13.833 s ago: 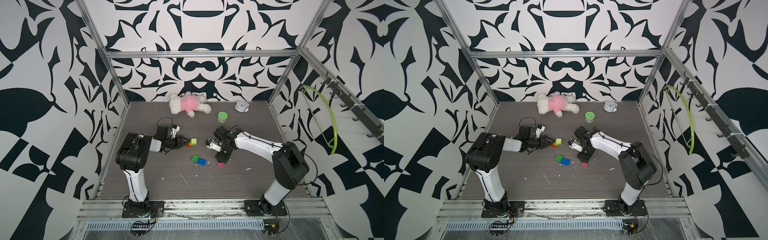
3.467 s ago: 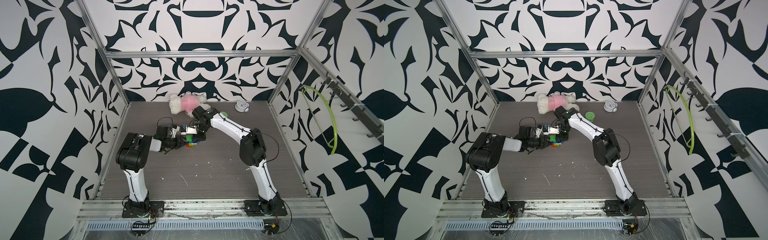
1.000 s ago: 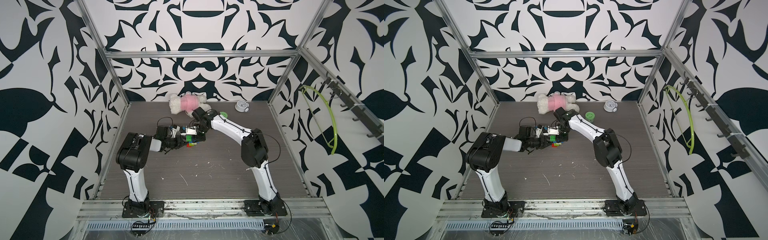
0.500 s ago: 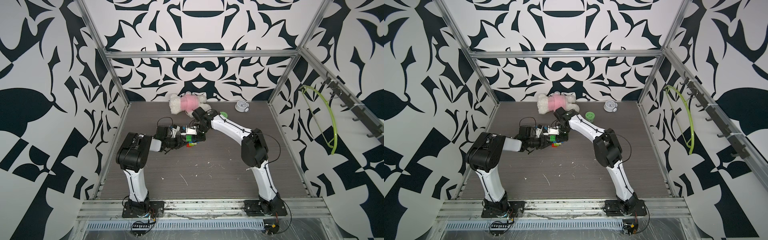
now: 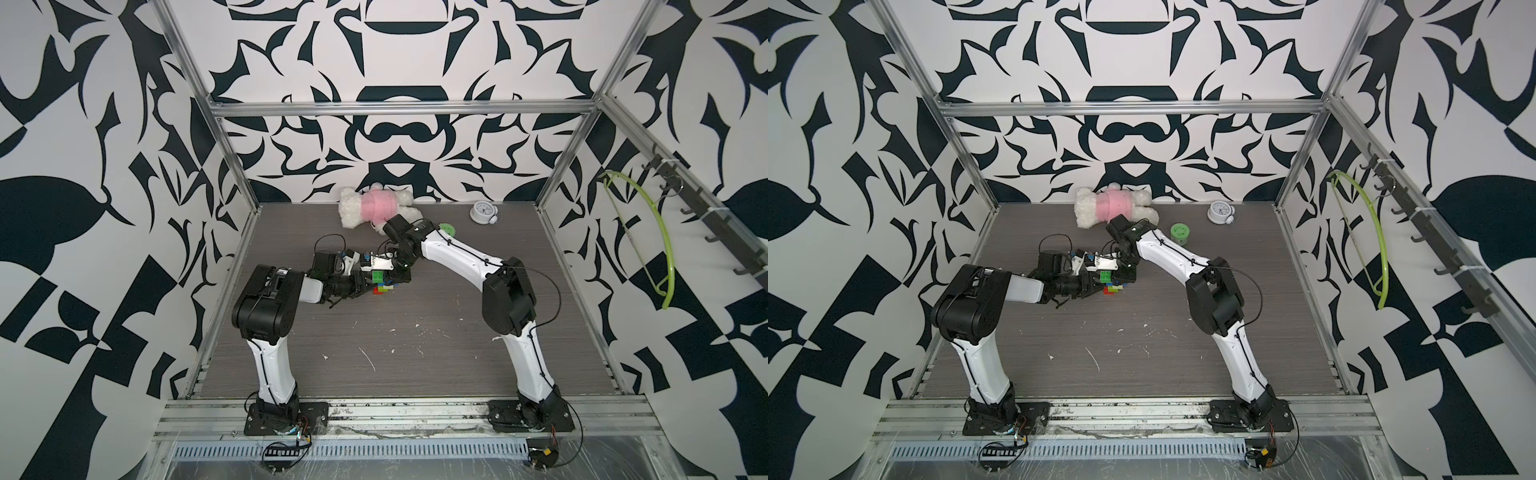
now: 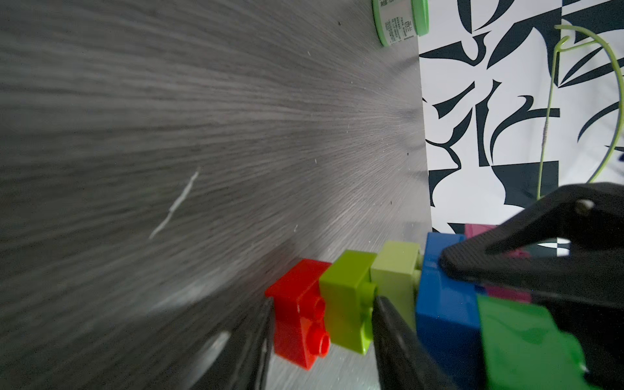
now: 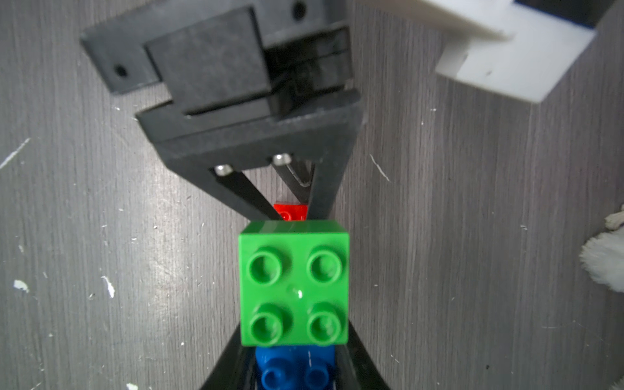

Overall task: Assemble the letter y with lego
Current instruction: Assemble the lego brick with the lego brick.

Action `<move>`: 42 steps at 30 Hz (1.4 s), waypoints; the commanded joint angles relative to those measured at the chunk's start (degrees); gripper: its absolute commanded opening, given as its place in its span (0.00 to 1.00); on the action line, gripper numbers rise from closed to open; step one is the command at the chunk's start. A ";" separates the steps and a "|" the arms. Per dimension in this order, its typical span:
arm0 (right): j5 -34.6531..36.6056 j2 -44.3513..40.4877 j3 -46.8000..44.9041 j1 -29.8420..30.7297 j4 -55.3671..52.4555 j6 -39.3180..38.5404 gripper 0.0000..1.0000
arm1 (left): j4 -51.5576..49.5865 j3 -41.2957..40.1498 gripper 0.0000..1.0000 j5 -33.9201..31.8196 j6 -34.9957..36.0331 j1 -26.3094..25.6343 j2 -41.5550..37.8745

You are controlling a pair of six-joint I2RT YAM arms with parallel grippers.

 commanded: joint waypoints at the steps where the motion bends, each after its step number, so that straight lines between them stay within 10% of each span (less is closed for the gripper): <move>1: 3.21 -1.82 -1.83 0.18 -2.15 -0.28 0.21 | -13.25 -3.04 0.51 -10.21 0.71 -0.16 5.20; 42: -1.78 2.05 -0.31 -0.75 -5.92 0.89 0.20 | -13.25 -3.04 0.51 -10.16 0.68 -0.15 5.35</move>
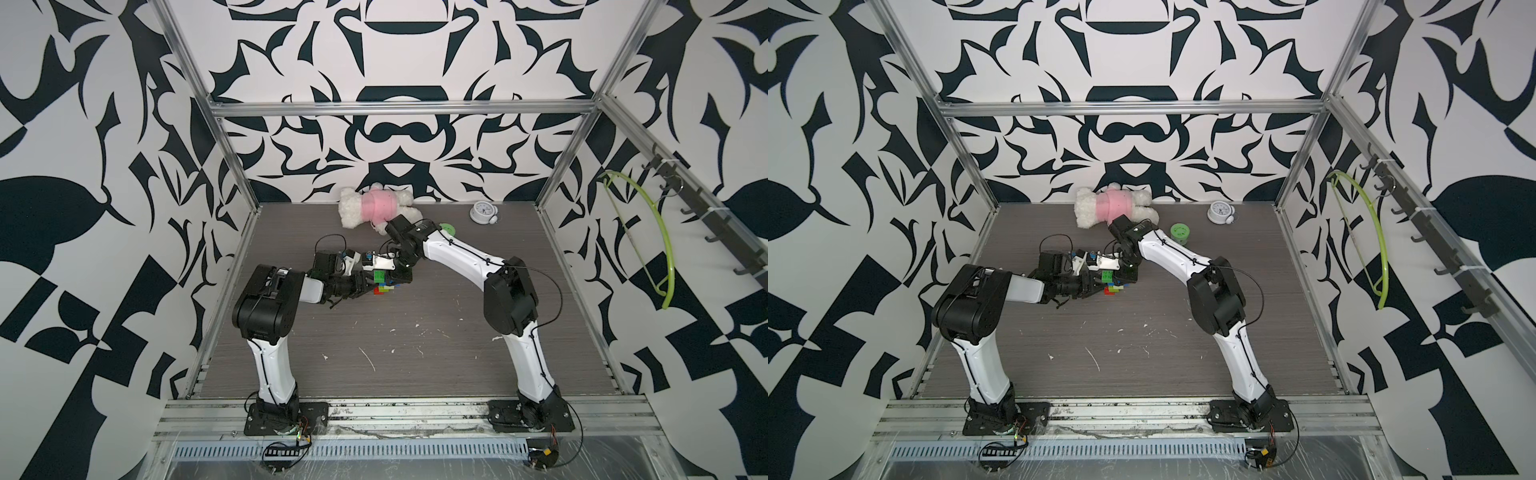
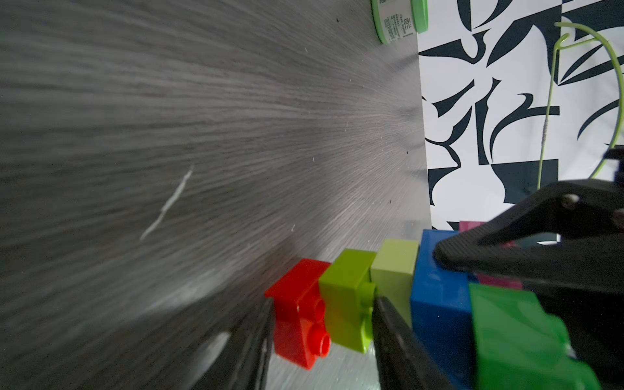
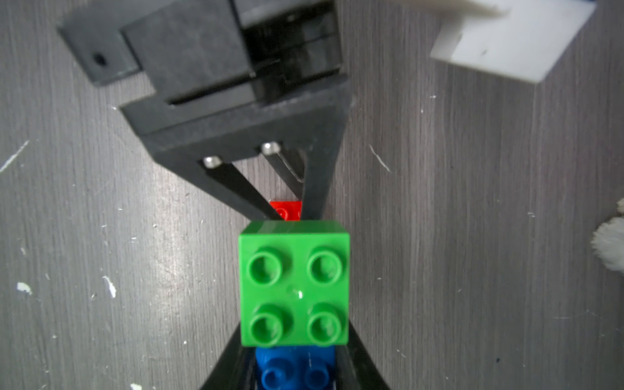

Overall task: Assemble the letter y with lego
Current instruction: Assemble the lego brick with the lego brick.

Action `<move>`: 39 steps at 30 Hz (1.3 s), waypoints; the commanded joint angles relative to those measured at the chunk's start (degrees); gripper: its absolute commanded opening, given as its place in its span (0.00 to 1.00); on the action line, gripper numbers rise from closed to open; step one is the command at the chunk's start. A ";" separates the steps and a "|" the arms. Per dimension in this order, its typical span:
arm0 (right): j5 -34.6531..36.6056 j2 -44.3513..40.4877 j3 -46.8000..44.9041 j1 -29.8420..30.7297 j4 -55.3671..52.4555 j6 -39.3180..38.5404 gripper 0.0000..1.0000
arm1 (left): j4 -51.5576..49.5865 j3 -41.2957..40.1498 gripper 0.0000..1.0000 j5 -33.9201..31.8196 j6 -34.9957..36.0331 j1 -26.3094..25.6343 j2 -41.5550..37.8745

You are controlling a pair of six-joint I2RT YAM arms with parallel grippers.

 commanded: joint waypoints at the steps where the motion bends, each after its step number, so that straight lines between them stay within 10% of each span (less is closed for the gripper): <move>1: -1.48 2.65 1.28 -0.16 -6.54 -0.31 0.20 | -13.29 -3.11 0.51 -10.26 0.70 -0.14 5.17; 39: 6.47 4.43 2.11 1.07 -5.64 -0.64 0.20 | -13.47 -3.08 0.51 -10.29 0.66 -0.13 5.19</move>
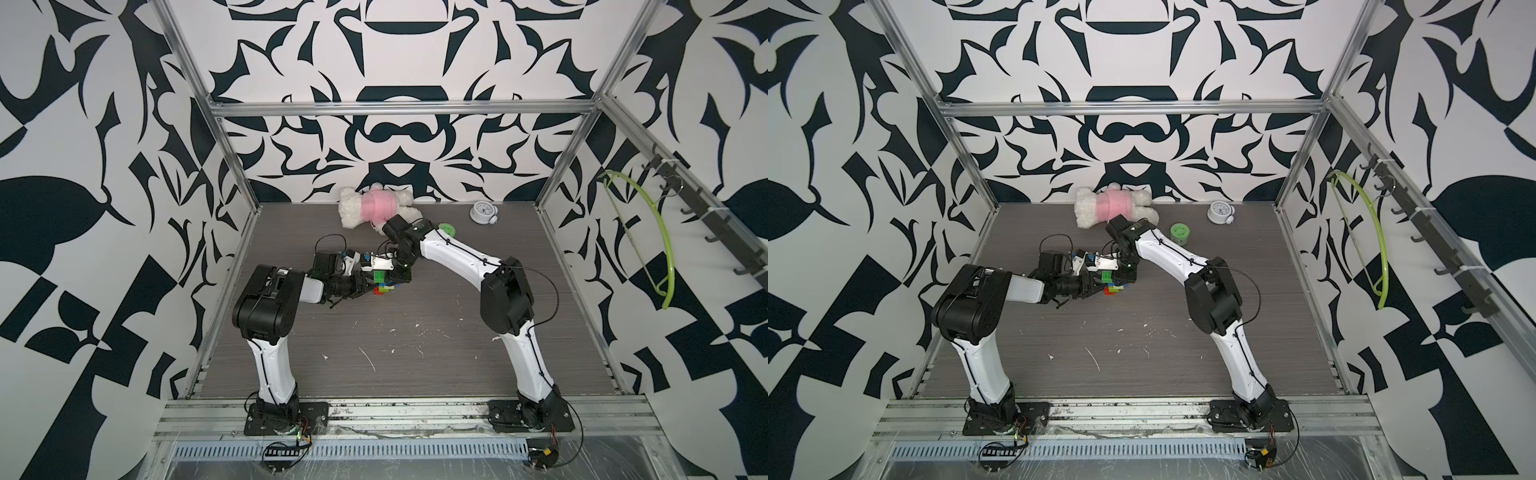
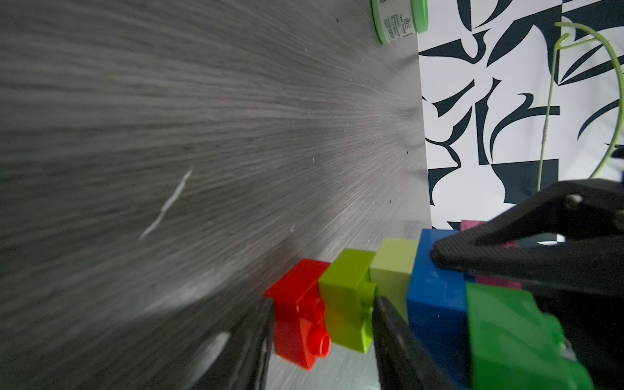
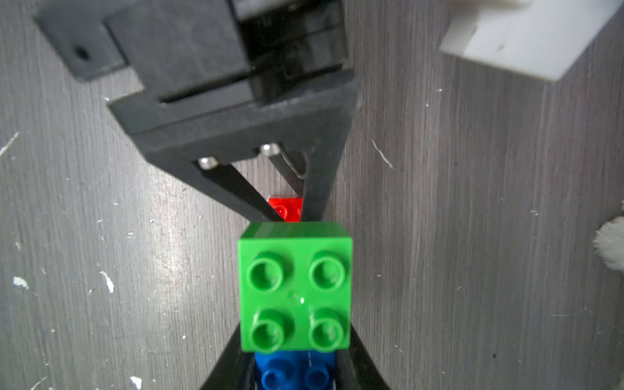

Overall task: Assemble the letter y with lego
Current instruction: Assemble the lego brick with the lego brick.

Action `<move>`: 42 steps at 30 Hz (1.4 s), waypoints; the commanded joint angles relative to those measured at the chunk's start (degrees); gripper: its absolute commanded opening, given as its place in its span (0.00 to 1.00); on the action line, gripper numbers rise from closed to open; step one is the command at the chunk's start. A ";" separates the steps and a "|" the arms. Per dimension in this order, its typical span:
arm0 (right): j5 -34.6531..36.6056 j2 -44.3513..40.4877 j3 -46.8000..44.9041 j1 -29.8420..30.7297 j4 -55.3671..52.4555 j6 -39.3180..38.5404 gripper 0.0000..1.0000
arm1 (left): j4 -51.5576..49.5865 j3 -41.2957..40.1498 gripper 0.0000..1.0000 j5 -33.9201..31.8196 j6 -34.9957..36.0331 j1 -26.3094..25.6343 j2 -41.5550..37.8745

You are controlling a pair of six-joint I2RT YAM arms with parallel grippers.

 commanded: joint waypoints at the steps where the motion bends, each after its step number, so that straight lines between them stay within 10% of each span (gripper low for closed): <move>1: 3.77 2.74 -0.31 0.43 -3.01 -0.25 0.21 | -13.47 -3.06 0.51 -10.27 0.65 -0.18 5.23; 31: -1.47 -4.59 -0.90 0.79 4.53 1.76 0.63 | -13.47 -3.10 0.51 -10.27 0.73 -0.18 5.10; 42: -7.76 -17.59 -19.96 -2.00 26.41 7.52 0.71 | -13.49 -3.15 0.51 -10.23 0.70 -0.13 5.19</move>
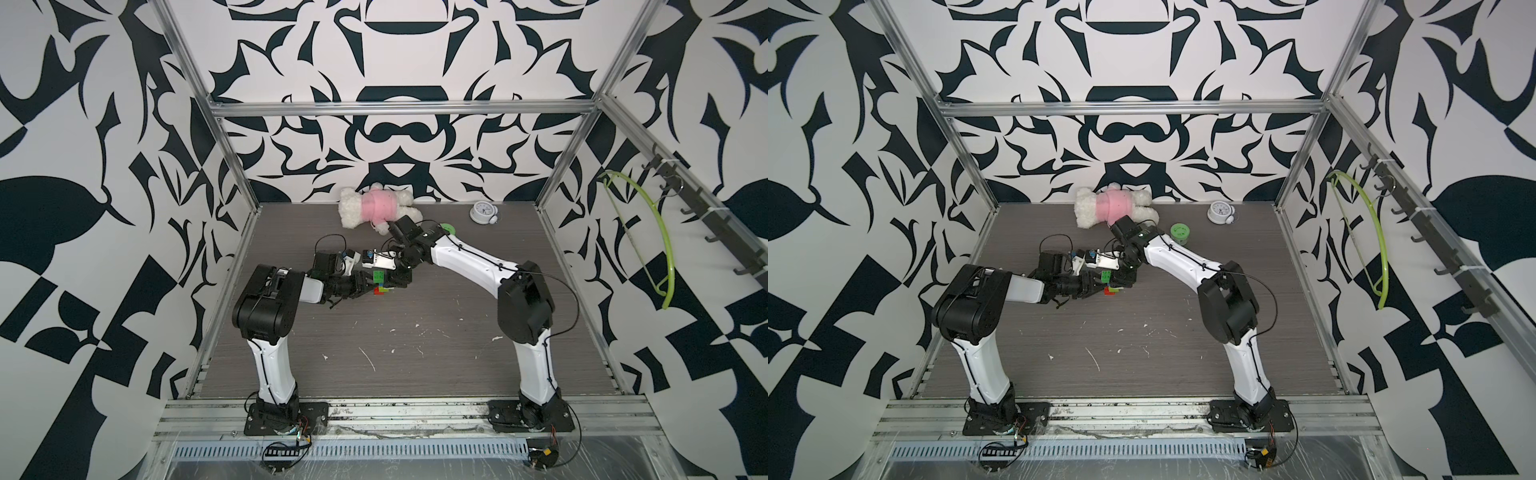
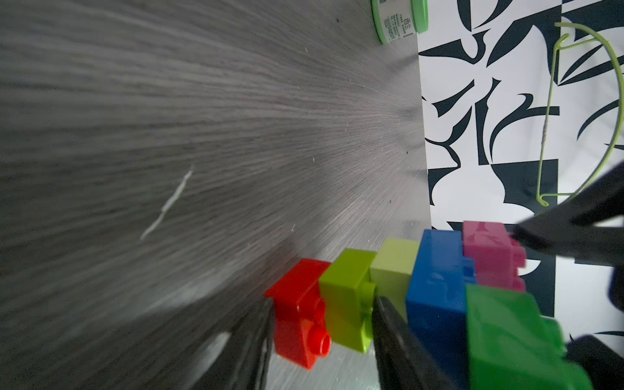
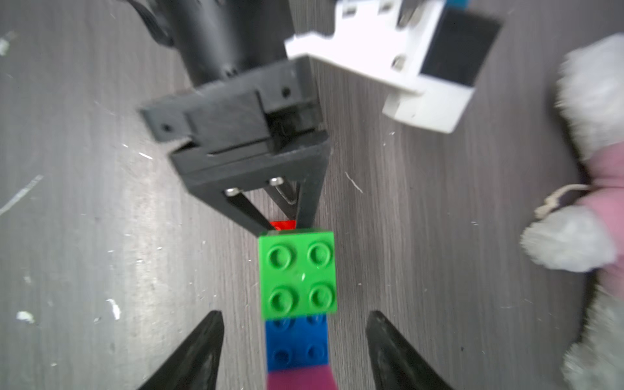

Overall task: Assemble the letter y with lego
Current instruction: Assemble the lego brick with the lego brick, then pick up the lego brick from the center of the board.

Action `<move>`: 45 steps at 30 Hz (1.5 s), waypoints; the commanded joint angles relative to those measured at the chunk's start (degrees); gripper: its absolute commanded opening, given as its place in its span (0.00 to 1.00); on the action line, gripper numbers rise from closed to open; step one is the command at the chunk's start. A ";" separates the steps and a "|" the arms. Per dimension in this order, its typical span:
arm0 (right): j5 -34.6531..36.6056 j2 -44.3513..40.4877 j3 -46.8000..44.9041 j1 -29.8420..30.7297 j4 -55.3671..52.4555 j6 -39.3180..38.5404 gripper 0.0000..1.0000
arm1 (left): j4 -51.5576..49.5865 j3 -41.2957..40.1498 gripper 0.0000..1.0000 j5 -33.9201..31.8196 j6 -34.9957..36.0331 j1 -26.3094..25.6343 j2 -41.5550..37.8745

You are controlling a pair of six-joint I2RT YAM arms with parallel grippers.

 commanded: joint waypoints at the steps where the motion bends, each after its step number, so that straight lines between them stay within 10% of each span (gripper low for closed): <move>1: -5.30 -6.79 -6.90 -2.30 13.20 4.78 0.72 | -13.47 -3.14 0.51 -10.34 0.74 -0.12 5.12; 14: -20.81 -18.11 -39.14 -13.14 54.66 13.08 0.76 | -13.47 -3.07 0.51 -10.32 0.61 -0.11 5.40; 45: -22.72 -8.69 -34.64 -9.56 48.31 8.28 0.72 | -13.68 -2.96 0.51 -10.33 0.65 -0.17 5.39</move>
